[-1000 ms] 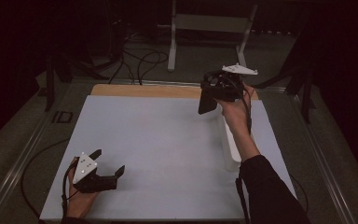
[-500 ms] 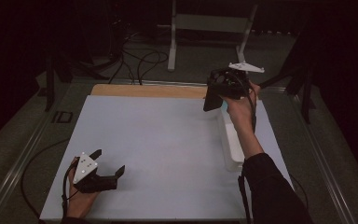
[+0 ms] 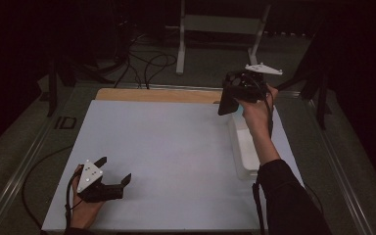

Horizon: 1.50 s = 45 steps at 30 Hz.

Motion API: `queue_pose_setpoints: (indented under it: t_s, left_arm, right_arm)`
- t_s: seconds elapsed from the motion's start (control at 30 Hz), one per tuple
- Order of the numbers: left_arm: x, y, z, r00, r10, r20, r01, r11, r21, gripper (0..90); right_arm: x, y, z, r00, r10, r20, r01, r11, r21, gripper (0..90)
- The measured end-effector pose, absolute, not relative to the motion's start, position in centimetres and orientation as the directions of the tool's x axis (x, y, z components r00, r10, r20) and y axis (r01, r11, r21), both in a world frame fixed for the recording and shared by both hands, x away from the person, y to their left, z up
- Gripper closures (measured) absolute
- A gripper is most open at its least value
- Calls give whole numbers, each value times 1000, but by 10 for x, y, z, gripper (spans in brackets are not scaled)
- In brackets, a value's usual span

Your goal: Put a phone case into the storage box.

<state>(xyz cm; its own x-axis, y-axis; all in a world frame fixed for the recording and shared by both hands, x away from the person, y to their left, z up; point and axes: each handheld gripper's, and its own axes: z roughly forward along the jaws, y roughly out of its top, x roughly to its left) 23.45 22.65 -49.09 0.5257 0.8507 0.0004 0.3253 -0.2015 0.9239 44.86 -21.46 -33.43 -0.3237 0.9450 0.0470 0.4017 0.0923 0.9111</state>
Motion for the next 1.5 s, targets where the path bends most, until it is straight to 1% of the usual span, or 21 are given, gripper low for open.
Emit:
queue_pose_setpoints:
  t_s: [0.93,1.5]
  left_arm:
    - [234,227,-491,524,852,4,324,-203,924,1]
    - [234,227,-491,522,853,4,324,-202,924,1]
  right_arm:
    - [452,-246,-337,-244,969,29,418,79,905,136]
    - [455,-253,-350,-219,976,12,441,88,893,135]
